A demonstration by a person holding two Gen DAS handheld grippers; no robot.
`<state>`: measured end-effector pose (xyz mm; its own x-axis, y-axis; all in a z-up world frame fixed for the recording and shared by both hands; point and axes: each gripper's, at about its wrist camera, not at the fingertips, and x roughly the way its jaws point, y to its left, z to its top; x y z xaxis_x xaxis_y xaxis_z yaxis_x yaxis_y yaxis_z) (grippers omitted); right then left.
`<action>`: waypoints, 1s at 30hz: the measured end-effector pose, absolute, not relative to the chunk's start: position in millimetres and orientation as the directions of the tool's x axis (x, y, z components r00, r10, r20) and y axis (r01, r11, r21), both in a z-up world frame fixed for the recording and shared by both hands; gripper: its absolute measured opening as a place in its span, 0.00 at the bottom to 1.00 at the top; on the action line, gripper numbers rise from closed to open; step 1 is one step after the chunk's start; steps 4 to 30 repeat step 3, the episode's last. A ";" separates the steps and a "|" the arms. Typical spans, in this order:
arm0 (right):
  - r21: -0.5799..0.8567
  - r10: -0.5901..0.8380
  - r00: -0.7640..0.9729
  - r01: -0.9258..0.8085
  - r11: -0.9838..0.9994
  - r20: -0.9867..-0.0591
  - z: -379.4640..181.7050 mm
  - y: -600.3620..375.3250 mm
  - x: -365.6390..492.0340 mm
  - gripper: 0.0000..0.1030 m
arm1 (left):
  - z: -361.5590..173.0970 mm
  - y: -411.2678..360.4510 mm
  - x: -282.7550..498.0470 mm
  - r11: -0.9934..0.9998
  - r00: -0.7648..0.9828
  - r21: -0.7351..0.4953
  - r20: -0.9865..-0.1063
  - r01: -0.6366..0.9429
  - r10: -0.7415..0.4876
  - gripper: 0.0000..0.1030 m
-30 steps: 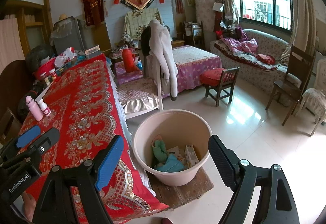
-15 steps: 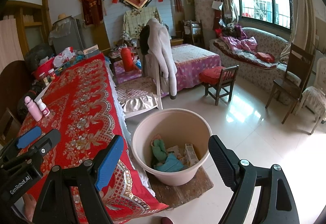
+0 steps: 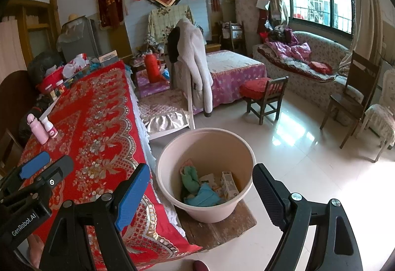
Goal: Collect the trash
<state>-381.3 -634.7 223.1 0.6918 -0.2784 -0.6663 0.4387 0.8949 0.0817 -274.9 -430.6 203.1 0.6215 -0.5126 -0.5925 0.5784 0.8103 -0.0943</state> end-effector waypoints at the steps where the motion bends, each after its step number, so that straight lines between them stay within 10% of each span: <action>1: 0.079 -0.277 0.690 0.436 0.896 -0.668 223.3 -633.7 -379.4 0.81 | 201.6 -429.6 -273.1 0.813 0.620 -0.101 -0.595 0.574 -0.511 0.70; 30: 0.071 -0.274 0.687 0.428 0.901 -0.673 223.2 -631.0 -374.5 0.81 | 200.3 -426.2 -268.6 0.818 0.619 -0.111 -0.600 0.564 -0.507 0.70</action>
